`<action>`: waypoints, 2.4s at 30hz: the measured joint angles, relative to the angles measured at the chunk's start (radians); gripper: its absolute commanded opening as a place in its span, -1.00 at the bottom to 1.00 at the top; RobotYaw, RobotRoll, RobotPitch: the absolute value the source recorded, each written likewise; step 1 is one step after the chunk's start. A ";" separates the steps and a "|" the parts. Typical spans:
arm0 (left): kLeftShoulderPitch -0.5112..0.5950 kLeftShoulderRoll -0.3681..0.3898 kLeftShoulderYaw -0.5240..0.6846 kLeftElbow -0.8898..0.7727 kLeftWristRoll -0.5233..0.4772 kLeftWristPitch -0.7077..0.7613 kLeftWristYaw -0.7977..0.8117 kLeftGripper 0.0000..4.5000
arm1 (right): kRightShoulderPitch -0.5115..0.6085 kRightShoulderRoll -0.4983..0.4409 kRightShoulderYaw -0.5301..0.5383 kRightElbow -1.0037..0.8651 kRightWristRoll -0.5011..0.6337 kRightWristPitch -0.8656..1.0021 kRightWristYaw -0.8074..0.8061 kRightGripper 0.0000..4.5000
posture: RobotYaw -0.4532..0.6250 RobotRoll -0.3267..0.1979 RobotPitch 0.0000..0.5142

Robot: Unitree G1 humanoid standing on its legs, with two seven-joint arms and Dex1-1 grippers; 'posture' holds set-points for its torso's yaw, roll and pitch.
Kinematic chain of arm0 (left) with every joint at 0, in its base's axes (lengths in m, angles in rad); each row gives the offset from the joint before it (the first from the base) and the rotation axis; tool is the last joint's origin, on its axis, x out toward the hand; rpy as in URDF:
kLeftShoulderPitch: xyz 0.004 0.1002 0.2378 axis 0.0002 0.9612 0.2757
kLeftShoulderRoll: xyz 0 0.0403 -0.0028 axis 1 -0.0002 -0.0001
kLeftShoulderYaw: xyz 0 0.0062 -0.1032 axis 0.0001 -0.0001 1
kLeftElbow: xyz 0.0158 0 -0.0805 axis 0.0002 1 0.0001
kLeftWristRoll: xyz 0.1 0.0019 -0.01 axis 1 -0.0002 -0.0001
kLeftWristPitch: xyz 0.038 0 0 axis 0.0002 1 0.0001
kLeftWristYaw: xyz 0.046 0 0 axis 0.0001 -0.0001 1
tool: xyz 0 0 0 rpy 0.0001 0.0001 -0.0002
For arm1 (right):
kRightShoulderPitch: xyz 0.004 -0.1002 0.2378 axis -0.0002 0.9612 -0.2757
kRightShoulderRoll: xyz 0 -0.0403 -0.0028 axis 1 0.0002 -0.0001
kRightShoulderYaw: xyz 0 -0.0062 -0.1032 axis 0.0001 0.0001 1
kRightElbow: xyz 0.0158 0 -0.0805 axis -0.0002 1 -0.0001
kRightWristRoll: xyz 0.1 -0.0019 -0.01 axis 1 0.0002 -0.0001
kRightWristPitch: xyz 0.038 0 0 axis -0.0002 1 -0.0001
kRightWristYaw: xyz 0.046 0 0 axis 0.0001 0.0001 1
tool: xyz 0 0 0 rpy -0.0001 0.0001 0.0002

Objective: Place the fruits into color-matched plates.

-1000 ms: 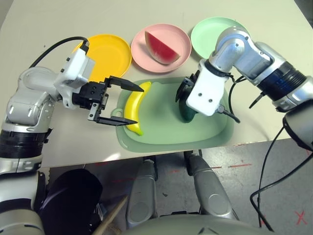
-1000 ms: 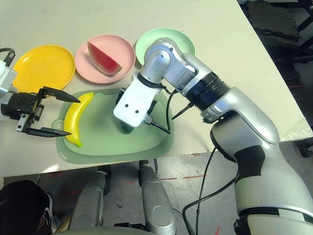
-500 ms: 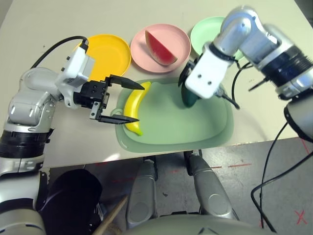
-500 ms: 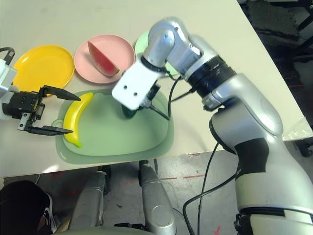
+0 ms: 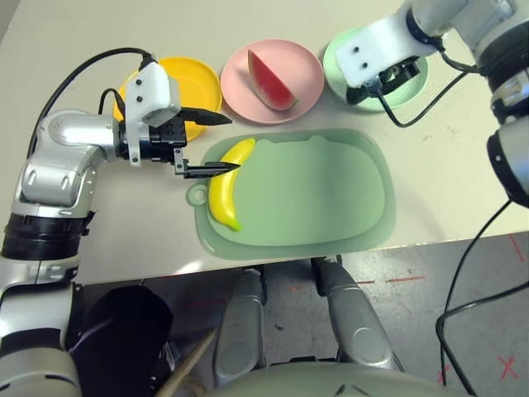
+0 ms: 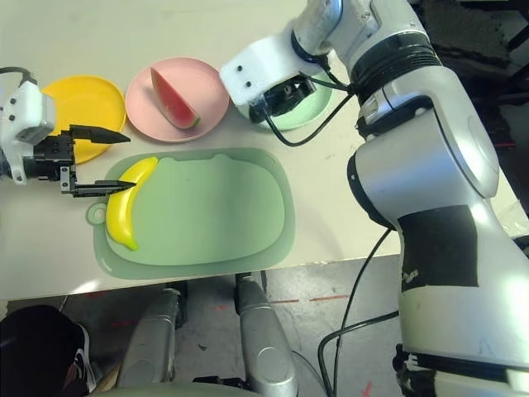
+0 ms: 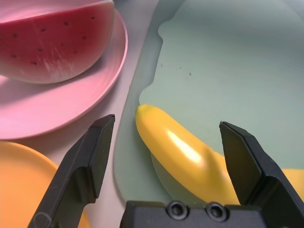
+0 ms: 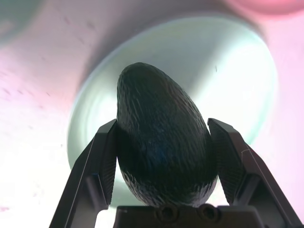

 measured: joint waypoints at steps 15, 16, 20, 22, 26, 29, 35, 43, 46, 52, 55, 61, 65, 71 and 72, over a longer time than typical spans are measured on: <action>0.013 0.011 0.000 0.000 -0.001 -0.006 -0.013 1.00 | 0.027 0.015 -0.066 0.007 -0.066 0.020 -0.064 0.99 | -0.34 0.25 0.57; 0.012 0.011 0.000 0.001 -0.001 -0.011 -0.016 1.00 | 0.027 0.015 -0.072 0.007 -0.066 0.018 -0.063 0.99 | -0.34 0.25 0.57; 0.002 0.012 -0.001 0.023 0.003 -0.051 -0.043 1.00 | 0.014 0.011 -0.089 0.006 -0.065 -0.002 -0.038 0.99 | -0.32 0.25 0.59; -0.007 0.015 -0.003 0.047 0.008 -0.075 -0.064 1.00 | -0.005 0.010 -0.121 0.004 -0.051 -0.019 0.000 0.99 | -0.30 0.25 0.59; -0.043 0.026 -0.003 0.098 0.013 -0.169 -0.129 1.00 | -0.043 0.009 -0.259 -0.036 0.079 -0.033 0.171 0.99 | -0.28 0.25 0.61; -0.078 0.037 -0.002 0.154 0.014 -0.276 -0.200 1.00 | -0.035 0.011 -0.396 -0.105 0.248 0.072 0.365 0.99 | -0.29 0.25 0.64; -0.156 0.120 -0.105 0.249 -0.020 -0.522 -0.302 1.00 | 0.215 -0.058 -0.447 -0.488 0.644 0.602 0.465 0.99 | -0.26 0.25 0.65; -0.301 0.217 -0.441 0.354 -0.109 -0.820 -0.308 1.00 | 0.762 -0.034 -0.670 -1.141 0.971 1.176 0.285 0.99 | -0.23 0.25 0.66; -0.359 0.226 -0.550 0.365 -0.146 -0.916 -0.308 1.00 | 0.952 0.010 -0.711 -1.341 1.040 1.255 0.160 0.99 | -0.24 0.25 0.65; -0.470 0.223 -0.724 0.367 -0.217 -1.079 -0.309 1.00 | 1.268 -0.002 -0.728 -1.612 1.023 1.065 0.067 0.99 | -0.24 0.25 0.62; -0.527 0.212 -0.801 0.376 -0.227 -1.148 -0.308 1.00 | 1.329 -0.002 -0.722 -1.623 1.001 0.963 0.045 0.99 | -0.23 0.25 0.61; -0.634 0.212 -0.996 0.395 -0.217 -1.309 -0.309 1.00 | 1.365 -0.015 -0.714 -1.583 0.926 0.734 0.028 0.99 | -0.21 0.25 0.58; -0.714 0.162 -1.097 0.503 -0.152 -1.464 -0.310 1.00 | 1.375 -0.029 -0.678 -1.523 0.861 0.622 0.026 0.99 | -0.22 0.25 0.56; -0.768 0.088 -1.137 0.622 -0.099 -1.575 -0.310 1.00 | 1.390 -0.038 -0.656 -1.520 0.852 0.594 0.011 0.99 | -0.22 0.25 0.55; -0.768 0.076 -1.135 0.639 -0.089 -1.582 -0.310 1.00 | 1.393 -0.039 -0.652 -1.521 0.851 0.593 0.007 0.99 | -0.23 0.25 0.56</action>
